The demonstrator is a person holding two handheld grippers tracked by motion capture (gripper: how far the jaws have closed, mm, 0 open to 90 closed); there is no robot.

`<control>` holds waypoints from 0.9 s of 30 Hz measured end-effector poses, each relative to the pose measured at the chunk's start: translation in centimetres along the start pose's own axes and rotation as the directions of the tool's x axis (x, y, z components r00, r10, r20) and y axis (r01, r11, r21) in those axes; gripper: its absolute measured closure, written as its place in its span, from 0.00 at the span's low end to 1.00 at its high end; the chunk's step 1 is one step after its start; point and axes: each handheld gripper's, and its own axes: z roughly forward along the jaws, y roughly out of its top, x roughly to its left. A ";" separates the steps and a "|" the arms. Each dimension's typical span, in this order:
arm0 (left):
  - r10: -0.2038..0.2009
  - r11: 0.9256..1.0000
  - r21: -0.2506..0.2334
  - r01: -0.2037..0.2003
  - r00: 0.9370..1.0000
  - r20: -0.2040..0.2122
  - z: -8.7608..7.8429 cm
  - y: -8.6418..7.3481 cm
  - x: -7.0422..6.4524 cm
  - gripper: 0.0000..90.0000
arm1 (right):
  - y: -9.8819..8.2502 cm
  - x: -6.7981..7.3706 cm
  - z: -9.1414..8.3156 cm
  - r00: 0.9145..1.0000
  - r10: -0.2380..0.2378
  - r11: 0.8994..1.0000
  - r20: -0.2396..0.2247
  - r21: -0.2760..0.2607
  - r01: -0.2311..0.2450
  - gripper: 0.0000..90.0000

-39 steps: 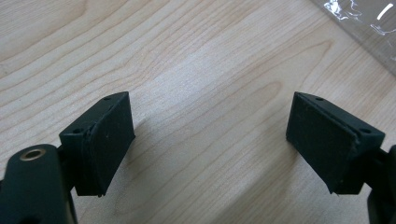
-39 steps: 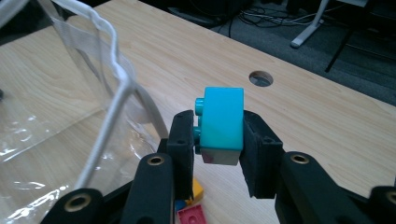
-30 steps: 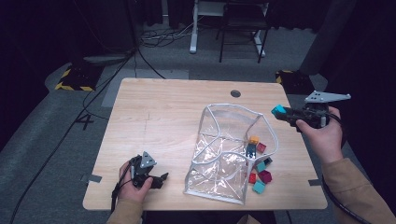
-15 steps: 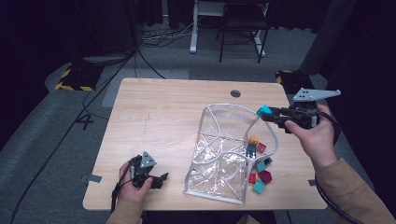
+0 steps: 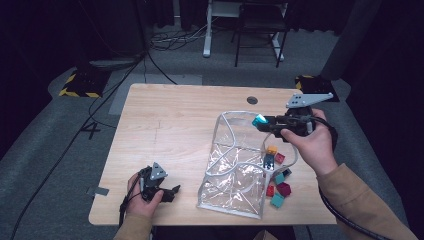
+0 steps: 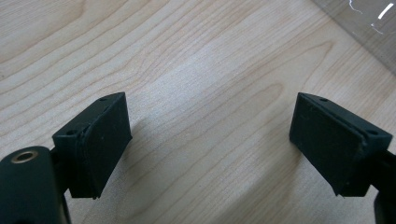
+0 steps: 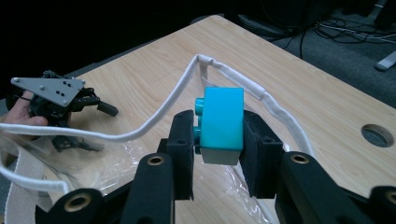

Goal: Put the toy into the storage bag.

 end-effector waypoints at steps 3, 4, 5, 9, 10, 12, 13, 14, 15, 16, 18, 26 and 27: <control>-0.001 1.000 0.000 0.001 1.000 0.000 0.0 0.0 0.0 0.14 | 0.1 0.1 1.0 1.000 0.001 1.000 -0.009 0.010 -0.001 0.75; -0.001 1.000 0.000 0.001 1.000 0.000 0.0 0.0 0.0 0.14 | 0.2 0.1 1.4 1.000 0.002 1.000 -0.013 0.014 -0.002 0.75; -0.001 1.000 0.000 0.001 1.000 0.000 0.0 0.0 0.0 0.14 | 0.2 0.1 1.7 1.000 0.003 1.000 -0.014 0.018 -0.003 0.75; -0.002 1.000 0.000 0.002 1.000 0.000 0.0 0.0 0.0 0.14 | 0.3 0.1 3.1 1.000 0.000 0.999 -0.018 0.043 0.001 0.75; 0.000 1.000 0.000 0.000 1.000 0.000 0.0 0.0 0.0 0.14 | 0.3 0.0 3.4 1.000 -0.002 0.999 -0.019 0.047 0.002 0.75; 0.000 1.000 0.000 0.000 1.000 0.000 0.0 0.0 0.0 0.14 | 0.2 0.0 4.0 1.000 0.001 0.998 -0.017 0.063 0.000 0.75; -0.001 1.000 -0.001 0.001 1.000 0.000 0.0 0.0 0.0 0.14 | 0.1 -0.1 4.4 1.000 0.000 0.997 -0.018 0.073 0.001 0.75; -0.001 1.000 -0.001 0.001 1.000 0.000 0.0 0.0 0.0 0.14 | 0.0 -0.1 4.7 1.000 0.000 0.997 -0.017 0.080 0.002 0.75; -0.001 1.000 -0.001 0.001 1.000 0.000 0.0 0.0 0.0 0.14 | -0.2 -0.2 5.2 1.000 -0.002 0.996 -0.014 0.092 0.003 0.75; -0.002 1.000 0.000 0.002 1.000 0.000 0.0 0.0 0.0 0.14 | -0.3 -0.2 5.5 1.000 -0.002 0.995 -0.013 0.104 0.003 0.75; -0.001 1.000 0.000 0.001 1.000 0.000 0.0 0.0 0.0 0.14 | -0.6 -0.2 6.1 1.000 0.001 0.992 -0.013 0.125 0.001 0.75; -0.001 1.000 -0.001 0.001 1.000 0.000 0.0 0.0 0.0 0.14 | -1.6 -0.2 8.0 1.000 0.001 0.971 -0.017 0.240 0.003 0.75; -0.001 1.000 -0.001 0.001 1.000 0.000 0.0 0.0 0.0 0.14 | -1.7 -0.2 8.2 1.000 0.000 0.965 -0.020 0.261 0.005 0.75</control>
